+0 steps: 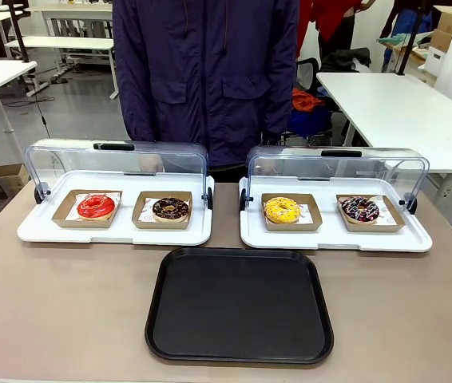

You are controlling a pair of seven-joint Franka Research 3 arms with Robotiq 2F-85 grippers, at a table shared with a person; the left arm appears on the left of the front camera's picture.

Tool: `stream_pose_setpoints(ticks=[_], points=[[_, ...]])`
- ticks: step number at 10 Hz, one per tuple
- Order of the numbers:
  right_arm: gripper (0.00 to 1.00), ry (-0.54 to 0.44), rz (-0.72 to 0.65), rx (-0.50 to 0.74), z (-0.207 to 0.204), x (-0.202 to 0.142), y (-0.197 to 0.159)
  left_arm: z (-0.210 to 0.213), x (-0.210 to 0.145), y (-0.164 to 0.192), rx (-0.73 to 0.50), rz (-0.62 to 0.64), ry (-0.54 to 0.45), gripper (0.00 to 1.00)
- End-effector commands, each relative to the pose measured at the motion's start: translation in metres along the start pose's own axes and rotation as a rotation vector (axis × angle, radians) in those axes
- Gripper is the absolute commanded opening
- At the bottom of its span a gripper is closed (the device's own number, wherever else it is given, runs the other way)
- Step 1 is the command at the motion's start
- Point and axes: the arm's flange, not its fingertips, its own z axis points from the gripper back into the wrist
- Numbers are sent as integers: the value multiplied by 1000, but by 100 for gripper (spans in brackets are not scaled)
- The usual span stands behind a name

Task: Move the first donut from the left to the tray.
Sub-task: Pick up the Paper togo box containing the Donut indicated by the person and place it on the Handle tray.

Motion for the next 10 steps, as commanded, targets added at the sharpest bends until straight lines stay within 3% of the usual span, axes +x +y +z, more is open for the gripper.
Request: stream_pose_setpoints(ticks=[1, 10], points=[[100, -26, 25, 0, 0, 3, -2, 1, 1, 0, -5, -3, -5, 100], [100, -26, 25, 0, 0, 3, -2, 1, 1, 0, -5, -3, -5, 100]])
